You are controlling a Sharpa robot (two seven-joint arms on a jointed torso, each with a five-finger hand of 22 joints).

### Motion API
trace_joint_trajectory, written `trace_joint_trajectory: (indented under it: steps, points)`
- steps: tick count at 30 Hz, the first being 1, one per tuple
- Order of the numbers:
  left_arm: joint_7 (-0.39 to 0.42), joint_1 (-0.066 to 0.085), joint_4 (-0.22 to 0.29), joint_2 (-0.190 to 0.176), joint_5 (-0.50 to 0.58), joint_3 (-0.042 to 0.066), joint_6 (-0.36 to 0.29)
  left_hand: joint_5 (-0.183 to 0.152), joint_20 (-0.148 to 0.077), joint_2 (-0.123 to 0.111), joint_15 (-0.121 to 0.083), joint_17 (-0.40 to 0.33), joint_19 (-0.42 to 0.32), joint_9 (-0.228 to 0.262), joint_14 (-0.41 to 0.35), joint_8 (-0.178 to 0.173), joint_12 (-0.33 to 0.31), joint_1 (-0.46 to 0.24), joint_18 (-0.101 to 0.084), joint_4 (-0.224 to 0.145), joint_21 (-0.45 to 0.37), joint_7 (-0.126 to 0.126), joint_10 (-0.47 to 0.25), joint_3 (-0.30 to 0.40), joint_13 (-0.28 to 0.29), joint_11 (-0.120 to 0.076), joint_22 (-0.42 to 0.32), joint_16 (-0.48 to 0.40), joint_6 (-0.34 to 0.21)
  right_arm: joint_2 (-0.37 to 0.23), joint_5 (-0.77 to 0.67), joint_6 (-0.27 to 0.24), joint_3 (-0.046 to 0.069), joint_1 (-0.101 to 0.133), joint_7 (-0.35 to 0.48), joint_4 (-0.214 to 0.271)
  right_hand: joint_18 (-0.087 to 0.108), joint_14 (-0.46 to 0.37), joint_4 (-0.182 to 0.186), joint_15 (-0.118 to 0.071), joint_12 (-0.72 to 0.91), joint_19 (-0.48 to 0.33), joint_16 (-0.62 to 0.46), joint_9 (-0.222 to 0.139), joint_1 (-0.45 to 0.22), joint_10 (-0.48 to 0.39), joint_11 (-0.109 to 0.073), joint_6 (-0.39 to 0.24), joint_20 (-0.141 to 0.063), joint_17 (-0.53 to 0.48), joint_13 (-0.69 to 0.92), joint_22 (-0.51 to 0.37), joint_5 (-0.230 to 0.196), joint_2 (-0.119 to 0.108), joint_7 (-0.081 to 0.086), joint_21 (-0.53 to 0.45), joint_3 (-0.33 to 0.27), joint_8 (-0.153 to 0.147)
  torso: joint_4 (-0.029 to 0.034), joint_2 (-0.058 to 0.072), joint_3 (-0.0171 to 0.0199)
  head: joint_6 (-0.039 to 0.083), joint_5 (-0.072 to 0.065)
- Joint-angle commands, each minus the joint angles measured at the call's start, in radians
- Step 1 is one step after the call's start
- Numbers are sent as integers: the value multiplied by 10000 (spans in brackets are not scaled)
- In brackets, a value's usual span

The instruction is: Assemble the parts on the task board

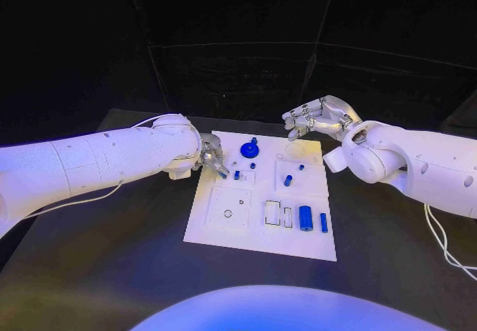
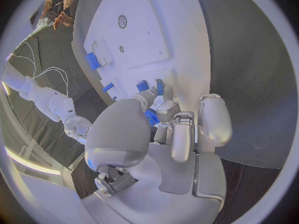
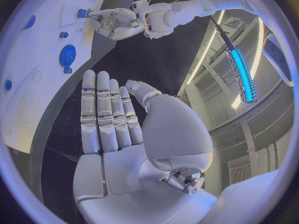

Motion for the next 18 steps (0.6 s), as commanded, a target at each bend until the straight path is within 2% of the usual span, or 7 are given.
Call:
trace_joint_trajectory:
  steps: [1,8,18]
  points:
    - [-154,-32,28,14,-59,-25,272,65,-11,-14,26,2635,79,10,1056,48,64,71,-164,-1161,30,-22,42,1204,8,0,45,69,54,12,-2,96,5,10,56,3,111,8,-7,46,-11,49,-50,-1,88,-56,47,-56,-4,-13,-13,-15,23,-14,-7,-40,55,-57,-9,-2,0,-23,11]
    - [-166,-34,47,1,-59,-25,287,64,-12,-17,26,2635,77,14,1056,51,73,65,-162,-1163,22,-22,54,1216,28,0,40,69,57,25,-2,103,5,3,56,-11,111,8,-7,46,-11,49,-50,-1,88,-56,47,-56,-4,-13,-13,-15,23,-14,-7,-40,55,-57,5,-1,3,-57,10]
    - [-201,-35,66,28,-55,-23,391,67,-12,-22,24,2635,80,23,1056,57,78,55,-164,-1174,28,-25,67,1255,42,-2,47,69,62,51,-2,114,5,-4,57,-35,111,8,-7,46,-11,49,-50,-1,88,-56,47,-56,-4,-13,-13,-15,23,-14,-7,-40,55,-57,-14,3,-2,-81,30]
